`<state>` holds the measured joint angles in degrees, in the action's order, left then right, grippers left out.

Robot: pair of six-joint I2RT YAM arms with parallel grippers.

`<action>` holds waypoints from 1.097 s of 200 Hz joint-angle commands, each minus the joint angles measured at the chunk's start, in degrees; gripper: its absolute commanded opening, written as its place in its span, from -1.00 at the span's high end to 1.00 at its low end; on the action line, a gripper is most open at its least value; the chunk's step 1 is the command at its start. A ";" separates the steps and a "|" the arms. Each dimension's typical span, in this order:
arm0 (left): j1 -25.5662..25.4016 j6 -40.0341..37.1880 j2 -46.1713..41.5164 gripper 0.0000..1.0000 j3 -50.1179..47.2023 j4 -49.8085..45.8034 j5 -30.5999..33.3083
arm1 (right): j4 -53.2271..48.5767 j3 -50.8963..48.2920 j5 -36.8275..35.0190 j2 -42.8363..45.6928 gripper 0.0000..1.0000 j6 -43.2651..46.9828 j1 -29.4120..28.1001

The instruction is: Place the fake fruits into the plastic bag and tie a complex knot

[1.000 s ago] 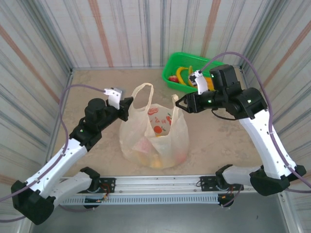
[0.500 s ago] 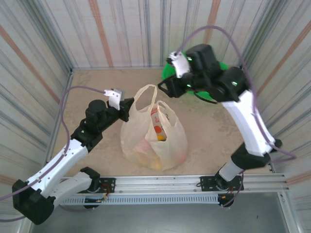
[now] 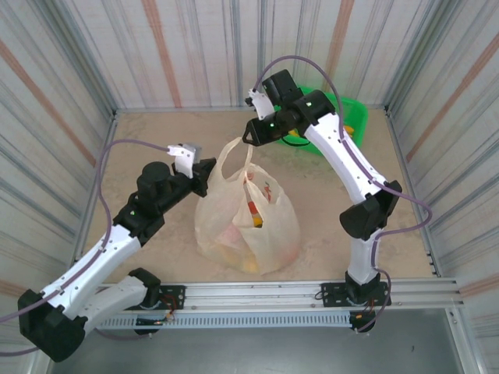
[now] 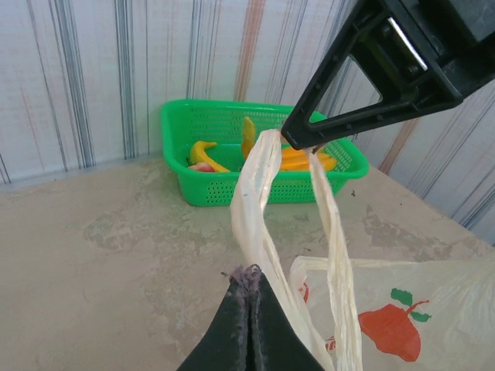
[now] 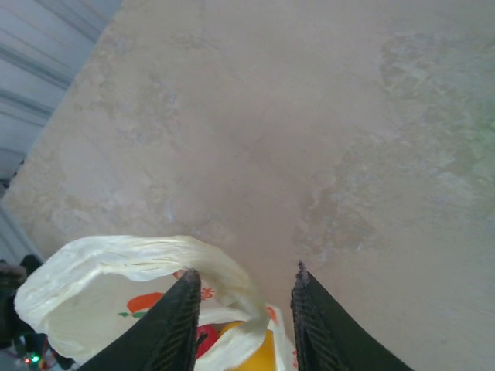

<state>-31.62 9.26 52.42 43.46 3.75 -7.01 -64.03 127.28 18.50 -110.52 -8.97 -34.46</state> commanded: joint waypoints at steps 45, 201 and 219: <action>-0.27 0.50 -0.10 1.00 0.49 1.19 0.50 | 3.33 -5.53 5.51 3.67 -0.02 -1.15 0.27; -1.64 -6.68 -5.81 -0.17 3.06 -2.41 1.06 | -5.14 15.10 2.12 0.51 1.00 -1.45 -5.27; -2.01 -8.39 -6.17 -0.32 4.79 -2.33 1.85 | -6.18 15.44 0.53 1.26 1.00 -2.35 -6.73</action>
<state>-32.93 4.86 48.10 44.53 1.50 -6.20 -64.49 141.64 21.67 -109.01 -9.02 -39.66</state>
